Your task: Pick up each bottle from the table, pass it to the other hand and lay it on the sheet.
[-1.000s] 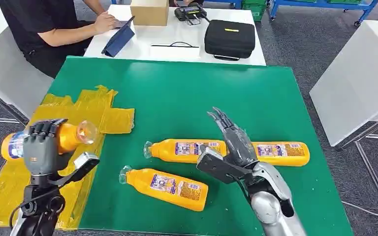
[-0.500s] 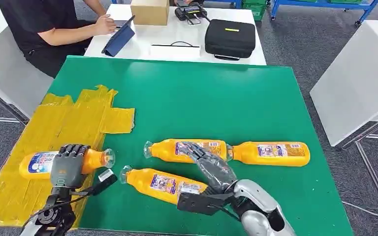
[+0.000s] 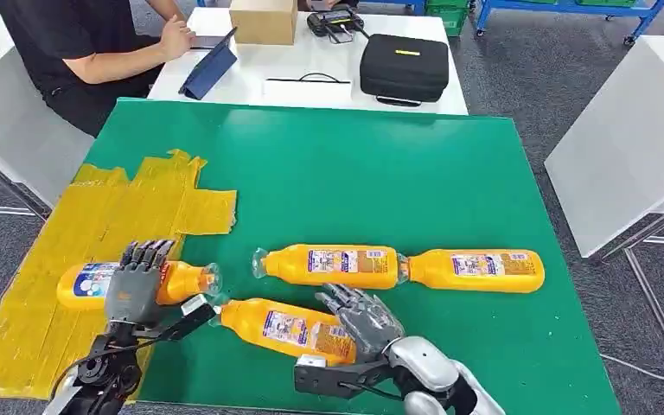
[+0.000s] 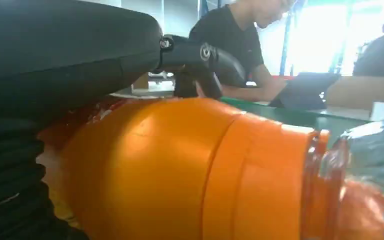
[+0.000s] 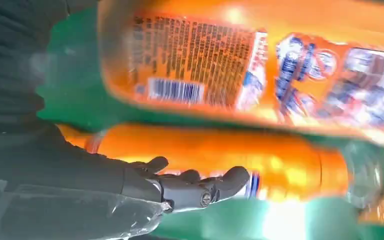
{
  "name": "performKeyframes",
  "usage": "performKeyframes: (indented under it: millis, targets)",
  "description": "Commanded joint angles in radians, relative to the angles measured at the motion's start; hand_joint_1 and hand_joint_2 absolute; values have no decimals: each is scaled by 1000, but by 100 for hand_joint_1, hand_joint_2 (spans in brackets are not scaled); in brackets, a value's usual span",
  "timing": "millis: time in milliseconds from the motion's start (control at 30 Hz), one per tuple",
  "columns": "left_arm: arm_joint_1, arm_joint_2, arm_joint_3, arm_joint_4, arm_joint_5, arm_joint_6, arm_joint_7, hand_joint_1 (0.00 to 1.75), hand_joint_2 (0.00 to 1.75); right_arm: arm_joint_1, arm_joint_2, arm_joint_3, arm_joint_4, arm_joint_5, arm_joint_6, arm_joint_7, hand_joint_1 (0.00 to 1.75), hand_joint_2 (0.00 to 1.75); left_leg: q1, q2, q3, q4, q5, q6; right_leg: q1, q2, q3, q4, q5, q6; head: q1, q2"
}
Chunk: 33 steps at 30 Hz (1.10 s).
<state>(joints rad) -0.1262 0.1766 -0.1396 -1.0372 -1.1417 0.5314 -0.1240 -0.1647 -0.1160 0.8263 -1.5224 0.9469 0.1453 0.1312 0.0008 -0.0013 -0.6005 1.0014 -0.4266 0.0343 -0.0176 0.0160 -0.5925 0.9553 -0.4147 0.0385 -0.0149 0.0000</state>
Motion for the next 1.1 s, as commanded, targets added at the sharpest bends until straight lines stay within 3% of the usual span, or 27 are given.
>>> performKeyframes:
  millis: [33,200,500,533,567,600,633,1100]
  targets:
    - [-38,-46,-24,1,47,-30,-17,0,0,-42,-1,92,165,3,-29,18,0,175,0,-2,3,0,0,-2,0,-3,4,0,0,-2,0,0]
    - [-59,-82,4,-71,207,-55,-90,0,0,-17,11,116,189,-17,-25,30,0,175,0,-3,1,0,1,-1,1,-3,2,-1,0,-2,0,0]
    - [-78,-75,-51,-92,364,-57,-136,0,0,-30,47,184,309,-50,-15,45,0,175,1,-2,4,-1,1,-2,1,-3,4,-1,0,-2,0,0]
    - [-76,-78,-45,-100,397,-48,-141,0,0,-25,55,178,326,-49,-17,47,16,175,1,-1,4,-1,1,-2,1,-3,4,-1,0,-2,0,0]
    - [-75,-77,-47,-102,402,-48,-143,0,0,-22,57,174,330,-50,-19,48,134,175,1,-1,6,-1,1,-3,1,-4,5,-1,0,-3,0,0]
    - [-75,-77,-47,-102,402,-48,-143,0,0,-22,57,174,330,-50,-19,48,134,175,1,0,4,-1,1,-2,2,-2,4,-1,0,-2,0,0]
    - [-62,-75,-46,-131,421,-35,-150,0,0,-11,62,161,342,-48,-23,49,175,175,1,1,4,-1,1,-2,2,-1,3,-1,0,-1,0,0]
    - [-14,-60,-44,-212,487,-18,-159,0,0,11,82,107,353,-10,-43,62,175,175,1,6,10,-2,1,-4,3,2,6,-1,2,-6,1,0]
